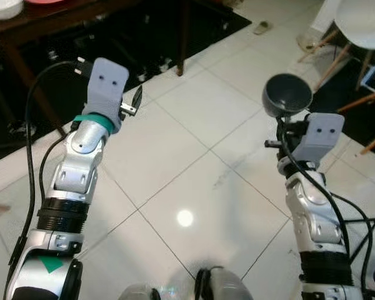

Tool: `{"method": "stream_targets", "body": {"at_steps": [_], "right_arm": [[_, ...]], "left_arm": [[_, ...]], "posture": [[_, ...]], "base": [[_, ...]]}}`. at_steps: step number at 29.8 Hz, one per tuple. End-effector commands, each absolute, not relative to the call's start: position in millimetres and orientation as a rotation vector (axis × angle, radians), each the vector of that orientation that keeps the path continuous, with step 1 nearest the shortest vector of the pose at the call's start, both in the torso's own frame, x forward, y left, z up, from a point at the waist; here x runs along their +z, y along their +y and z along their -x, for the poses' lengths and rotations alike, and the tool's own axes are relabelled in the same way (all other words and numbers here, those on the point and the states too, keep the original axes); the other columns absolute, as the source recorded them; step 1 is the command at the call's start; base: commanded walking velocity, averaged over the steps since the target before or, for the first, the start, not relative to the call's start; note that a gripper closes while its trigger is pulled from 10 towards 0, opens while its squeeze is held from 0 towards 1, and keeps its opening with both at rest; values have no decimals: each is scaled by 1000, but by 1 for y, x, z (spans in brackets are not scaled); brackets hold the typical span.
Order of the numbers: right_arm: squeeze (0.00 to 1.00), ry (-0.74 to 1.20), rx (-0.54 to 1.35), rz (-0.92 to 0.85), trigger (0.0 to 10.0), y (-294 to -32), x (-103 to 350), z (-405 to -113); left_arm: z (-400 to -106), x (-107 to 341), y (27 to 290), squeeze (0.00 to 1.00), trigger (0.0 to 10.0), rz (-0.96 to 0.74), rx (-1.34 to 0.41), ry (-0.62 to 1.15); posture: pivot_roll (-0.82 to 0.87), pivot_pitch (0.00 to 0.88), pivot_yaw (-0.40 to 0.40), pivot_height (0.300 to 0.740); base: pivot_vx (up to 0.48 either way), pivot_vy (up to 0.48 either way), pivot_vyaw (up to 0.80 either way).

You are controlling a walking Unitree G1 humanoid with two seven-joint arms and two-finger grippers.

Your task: Setting the table

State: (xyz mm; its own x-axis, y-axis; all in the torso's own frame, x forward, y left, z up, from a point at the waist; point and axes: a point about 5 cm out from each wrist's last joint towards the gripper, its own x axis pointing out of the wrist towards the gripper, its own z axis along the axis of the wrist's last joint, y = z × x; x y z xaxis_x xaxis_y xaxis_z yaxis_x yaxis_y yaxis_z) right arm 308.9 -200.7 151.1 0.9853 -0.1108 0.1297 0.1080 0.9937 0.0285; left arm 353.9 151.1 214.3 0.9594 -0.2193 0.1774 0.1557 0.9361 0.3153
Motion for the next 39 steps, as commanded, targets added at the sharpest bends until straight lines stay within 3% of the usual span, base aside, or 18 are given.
{"method": "stream_targets", "body": {"at_steps": [1,7,39], "right_arm": [[0,-140,-129,-28,10000,-205,153,-308],[0,-141,-132,-23,10000,-207,154,-309],[0,-156,-140,-19,10000,-206,155,-310]], "left_arm": [[-353,214,146,0,10000,-319,-214,-217],[-353,214,145,0,10000,-317,-218,-218],[-355,213,138,0,10000,-330,-232,-239]], "posture": [[25,35,42,740],[18,35,39,740],[11,3,47,740]], "base": [[480,0,-800],[480,0,-800],[478,0,0]]}}
